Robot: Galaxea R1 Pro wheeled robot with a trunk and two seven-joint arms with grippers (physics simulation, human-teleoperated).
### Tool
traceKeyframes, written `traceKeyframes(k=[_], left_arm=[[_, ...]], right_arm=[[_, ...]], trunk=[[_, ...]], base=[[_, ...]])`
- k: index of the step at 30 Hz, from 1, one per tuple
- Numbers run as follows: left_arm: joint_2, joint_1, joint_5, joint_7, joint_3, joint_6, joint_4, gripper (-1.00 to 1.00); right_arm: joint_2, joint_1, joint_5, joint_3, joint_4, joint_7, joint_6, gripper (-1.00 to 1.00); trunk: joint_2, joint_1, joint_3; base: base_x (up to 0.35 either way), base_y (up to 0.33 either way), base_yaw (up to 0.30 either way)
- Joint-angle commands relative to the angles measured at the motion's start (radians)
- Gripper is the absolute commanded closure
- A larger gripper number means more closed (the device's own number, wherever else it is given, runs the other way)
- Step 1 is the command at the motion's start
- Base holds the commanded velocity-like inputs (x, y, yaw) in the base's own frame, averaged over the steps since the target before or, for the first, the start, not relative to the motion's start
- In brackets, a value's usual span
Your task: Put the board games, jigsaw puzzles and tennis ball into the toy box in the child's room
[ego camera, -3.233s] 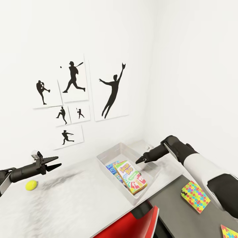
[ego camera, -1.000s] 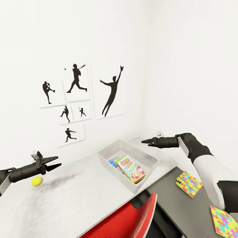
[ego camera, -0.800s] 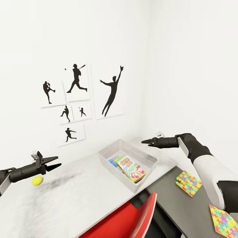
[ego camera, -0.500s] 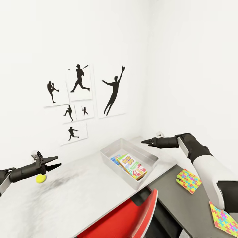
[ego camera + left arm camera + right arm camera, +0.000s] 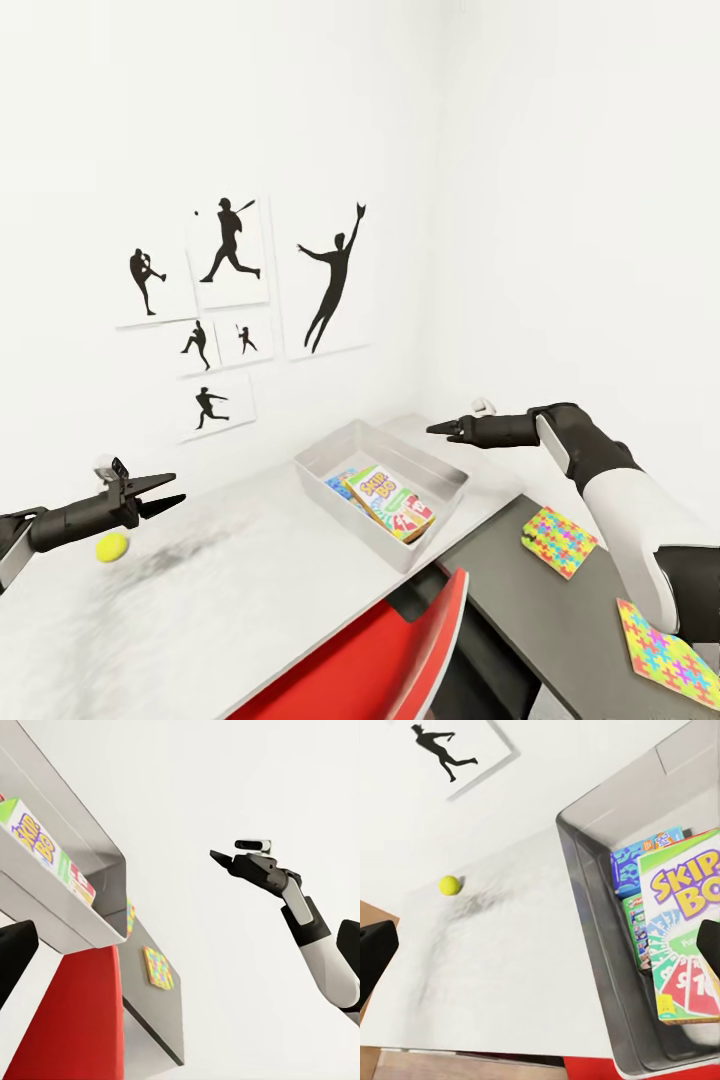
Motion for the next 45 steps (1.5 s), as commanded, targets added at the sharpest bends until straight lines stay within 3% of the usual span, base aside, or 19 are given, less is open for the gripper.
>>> traceKeyframes(k=[1, 16, 45], left_arm=[[0.0, 0.0, 0.0, -0.004, 0.0, 0.011, 0.0, -1.0], [-0.001, 0.0, 0.0, -0.004, 0.0, 0.011, 0.0, -1.0], [0.0, 0.0, 0.0, -0.004, 0.0, 0.011, 0.0, -1.0]], right_arm=[[-0.001, 0.0, -0.01, 0.006, 0.0, -0.003, 0.006, -1.0], [-0.002, -0.001, -0.01, 0.006, 0.0, -0.003, -0.019, -1.0], [-0.004, -0.003, -0.011, -0.009, 0.0, -0.003, -0.05, -1.0]], trunk=[[-0.001, 0.0, 0.0], [-0.001, 0.0, 0.003], [-0.001, 0.0, 0.037]], base=[[0.0, 0.0, -0.019], [-0.054, 0.041, -0.032], [-0.106, 0.061, -0.193]])
